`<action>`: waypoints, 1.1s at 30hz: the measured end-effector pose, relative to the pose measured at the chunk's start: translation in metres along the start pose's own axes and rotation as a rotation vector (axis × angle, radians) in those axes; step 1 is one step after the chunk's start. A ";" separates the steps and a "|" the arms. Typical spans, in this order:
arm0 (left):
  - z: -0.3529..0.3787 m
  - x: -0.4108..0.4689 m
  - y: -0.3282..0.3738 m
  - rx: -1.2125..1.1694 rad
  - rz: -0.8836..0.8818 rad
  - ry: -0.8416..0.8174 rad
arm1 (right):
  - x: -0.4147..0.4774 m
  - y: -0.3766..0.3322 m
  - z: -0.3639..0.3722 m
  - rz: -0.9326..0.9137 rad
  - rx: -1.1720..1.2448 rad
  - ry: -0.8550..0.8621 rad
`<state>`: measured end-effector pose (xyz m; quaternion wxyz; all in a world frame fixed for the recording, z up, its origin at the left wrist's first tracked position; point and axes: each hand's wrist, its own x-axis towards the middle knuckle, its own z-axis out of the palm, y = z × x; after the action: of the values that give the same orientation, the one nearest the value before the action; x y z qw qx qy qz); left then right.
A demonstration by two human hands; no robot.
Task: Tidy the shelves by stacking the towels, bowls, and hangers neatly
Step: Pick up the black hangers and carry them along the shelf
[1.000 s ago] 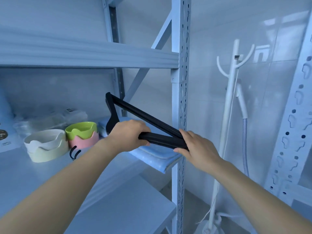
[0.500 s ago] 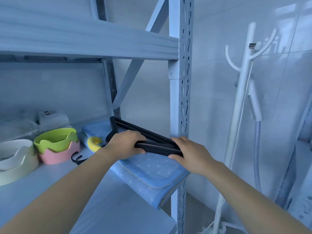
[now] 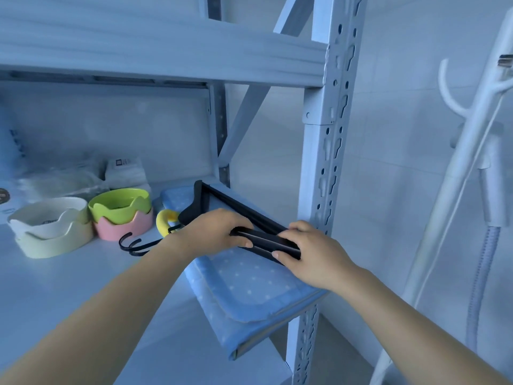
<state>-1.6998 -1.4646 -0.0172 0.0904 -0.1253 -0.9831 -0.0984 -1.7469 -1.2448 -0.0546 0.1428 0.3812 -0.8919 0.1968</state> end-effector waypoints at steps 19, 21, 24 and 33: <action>0.020 0.001 0.000 0.064 0.008 0.079 | -0.001 0.004 0.006 -0.044 -0.121 -0.026; 0.024 -0.002 0.002 0.108 0.020 0.113 | -0.002 0.004 0.006 -0.046 -0.119 -0.023; 0.030 -0.005 0.009 0.048 0.037 0.169 | -0.006 0.004 0.004 -0.039 -0.071 -0.017; 0.031 -0.005 0.030 0.069 -0.046 0.135 | -0.011 0.000 0.002 0.005 -0.017 0.017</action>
<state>-1.6922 -1.4300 -0.0432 0.1583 -0.0924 -0.9802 -0.0749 -1.7393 -1.2392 -0.0612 0.1529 0.3761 -0.8933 0.1928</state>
